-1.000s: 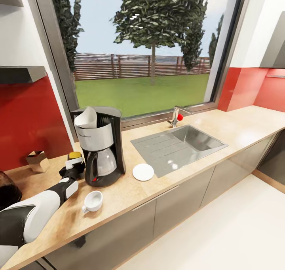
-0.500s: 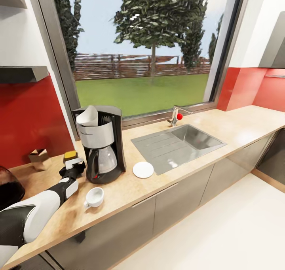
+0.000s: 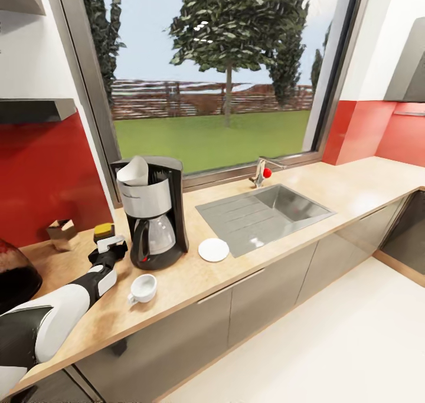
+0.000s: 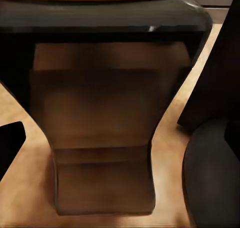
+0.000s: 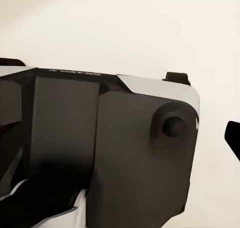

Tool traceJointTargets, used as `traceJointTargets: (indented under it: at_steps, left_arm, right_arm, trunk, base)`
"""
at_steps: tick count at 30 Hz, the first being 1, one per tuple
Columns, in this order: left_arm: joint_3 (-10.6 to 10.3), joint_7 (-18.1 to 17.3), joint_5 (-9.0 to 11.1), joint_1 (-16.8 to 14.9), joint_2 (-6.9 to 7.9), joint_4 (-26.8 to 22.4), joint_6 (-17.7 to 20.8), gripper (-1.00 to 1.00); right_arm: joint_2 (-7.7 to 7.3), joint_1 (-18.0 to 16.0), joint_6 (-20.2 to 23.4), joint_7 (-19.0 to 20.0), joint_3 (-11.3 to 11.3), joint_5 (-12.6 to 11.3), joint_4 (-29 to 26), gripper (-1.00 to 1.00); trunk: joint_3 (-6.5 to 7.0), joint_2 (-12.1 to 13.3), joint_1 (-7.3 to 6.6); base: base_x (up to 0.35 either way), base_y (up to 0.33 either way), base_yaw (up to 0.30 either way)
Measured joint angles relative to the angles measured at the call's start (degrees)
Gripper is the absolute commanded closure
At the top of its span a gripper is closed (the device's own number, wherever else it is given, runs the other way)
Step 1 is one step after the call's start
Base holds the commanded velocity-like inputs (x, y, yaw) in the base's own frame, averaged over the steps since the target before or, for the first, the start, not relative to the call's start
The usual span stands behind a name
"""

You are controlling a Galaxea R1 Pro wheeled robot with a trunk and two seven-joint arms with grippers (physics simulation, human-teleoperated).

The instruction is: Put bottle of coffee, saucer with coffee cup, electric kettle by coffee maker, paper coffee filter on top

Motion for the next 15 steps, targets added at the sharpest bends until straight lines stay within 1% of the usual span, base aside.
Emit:
traceJointTargets:
  at_steps: [8, 10, 12, 15]
  left_arm:
    - [0.0, 0.01, 0.01, 0.0, 0.0, 0.0, 0.0, -1.0]
    - [-0.01, 0.0, -0.01, -0.01, 0.0, 0.0, 0.01, -1.0]
    - [-0.01, 0.01, 0.02, -0.01, 0.0, 0.0, 0.0, -1.0]
    - [-0.01, 0.0, -0.02, -0.01, 0.0, 0.0, 0.0, -1.0]
  right_arm:
    - [0.0, 0.03, 0.0, 0.0, 0.0, 0.01, 0.0, -1.0]
    - [0.0, 0.04, 0.0, 0.0, 0.0, 0.02, 0.0, -1.0]
    - [0.0, 0.02, 0.0, 0.01, 0.0, 0.04, 0.0, -1.0]
    - [0.0, 0.02, 0.0, -0.01, 0.0, 0.02, 0.0, -1.0]
  trunk:
    - [0.0, 0.0, 0.0]
    - [0.0, -0.01, 0.01]
    - [0.0, 0.0, 0.03]
    - [0.0, -0.01, 0.01]
  base:
    - [-0.003, 0.0, 0.0]
    - [-0.125, 0.0, 0.0]
    - [-0.27, 0.0, 0.0]
    - [-0.103, 0.0, 0.0]
